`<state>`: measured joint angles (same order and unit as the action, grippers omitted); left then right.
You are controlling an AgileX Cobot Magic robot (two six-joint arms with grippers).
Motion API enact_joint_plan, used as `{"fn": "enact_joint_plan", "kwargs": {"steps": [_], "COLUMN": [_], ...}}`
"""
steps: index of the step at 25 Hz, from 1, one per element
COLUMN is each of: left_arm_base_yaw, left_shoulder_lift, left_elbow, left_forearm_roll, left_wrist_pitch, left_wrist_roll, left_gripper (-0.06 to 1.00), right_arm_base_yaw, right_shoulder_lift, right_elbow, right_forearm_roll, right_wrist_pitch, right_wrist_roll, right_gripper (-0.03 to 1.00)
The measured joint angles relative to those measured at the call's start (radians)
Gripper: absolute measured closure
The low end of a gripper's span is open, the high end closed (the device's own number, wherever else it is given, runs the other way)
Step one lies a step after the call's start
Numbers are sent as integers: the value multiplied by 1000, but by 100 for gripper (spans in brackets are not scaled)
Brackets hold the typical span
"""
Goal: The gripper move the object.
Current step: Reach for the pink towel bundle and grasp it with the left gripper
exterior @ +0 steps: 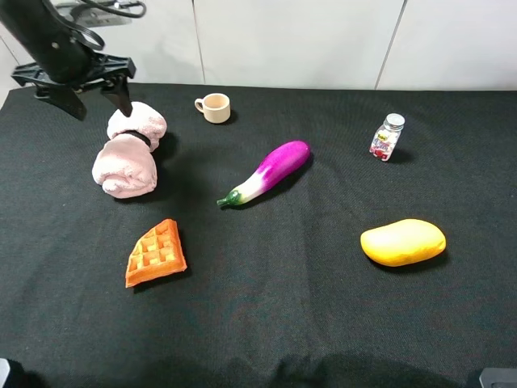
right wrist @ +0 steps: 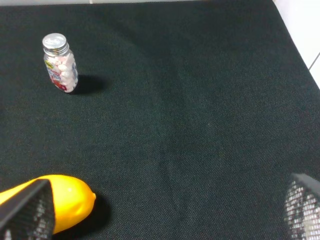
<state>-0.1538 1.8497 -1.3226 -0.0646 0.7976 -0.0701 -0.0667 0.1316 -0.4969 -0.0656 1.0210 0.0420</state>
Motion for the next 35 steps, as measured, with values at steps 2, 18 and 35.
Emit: {"fn": "enact_joint_plan", "kwargs": {"steps": [2, 18, 35], "left_arm_base_yaw": [-13, -37, -37], "left_shoulder_lift": [22, 170, 229], "left_elbow": [-9, -66, -111], "left_forearm_roll": [-1, 4, 8], "left_wrist_pitch": [-1, -13, -28], "left_wrist_roll": [-11, -52, -54], "left_gripper": [18, 18, 18], "right_arm_base_yaw": [0, 0, 0], "right_shoulder_lift": [0, 0, 0], "right_elbow": [0, 0, 0], "right_forearm_roll": [0, 0, 0], "right_wrist_pitch": [0, 0, 0], "right_wrist_roll": [0, 0, 0], "right_gripper": [27, 27, 27]}}
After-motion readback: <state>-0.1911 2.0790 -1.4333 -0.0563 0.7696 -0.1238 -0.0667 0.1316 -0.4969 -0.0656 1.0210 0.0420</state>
